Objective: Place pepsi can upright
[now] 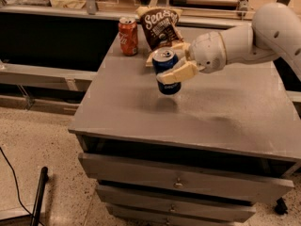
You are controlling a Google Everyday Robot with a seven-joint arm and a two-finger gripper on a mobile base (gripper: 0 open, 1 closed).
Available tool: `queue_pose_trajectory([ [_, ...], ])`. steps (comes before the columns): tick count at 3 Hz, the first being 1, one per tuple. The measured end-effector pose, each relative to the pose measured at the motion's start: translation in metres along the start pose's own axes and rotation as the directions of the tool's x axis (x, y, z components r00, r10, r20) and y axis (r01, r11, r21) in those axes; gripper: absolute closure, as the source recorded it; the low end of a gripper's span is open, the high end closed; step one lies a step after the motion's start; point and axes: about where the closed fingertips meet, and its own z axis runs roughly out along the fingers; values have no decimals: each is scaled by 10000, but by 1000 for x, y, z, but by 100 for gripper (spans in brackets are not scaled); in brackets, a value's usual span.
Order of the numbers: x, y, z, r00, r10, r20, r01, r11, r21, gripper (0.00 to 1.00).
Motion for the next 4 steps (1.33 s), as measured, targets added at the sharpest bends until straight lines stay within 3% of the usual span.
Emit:
queue_pose_trajectory([
  [1,-30,7,-9,9829,133,1837,-229,9985,501,100],
  [2,-48,16,-20,9720,294,2332,-491,9957,791,100],
  [3,-44,16,-18,9707,290,2385,-483,9960,756,100],
  [4,-24,14,-14,9746,333,2216,-519,9955,787,100],
])
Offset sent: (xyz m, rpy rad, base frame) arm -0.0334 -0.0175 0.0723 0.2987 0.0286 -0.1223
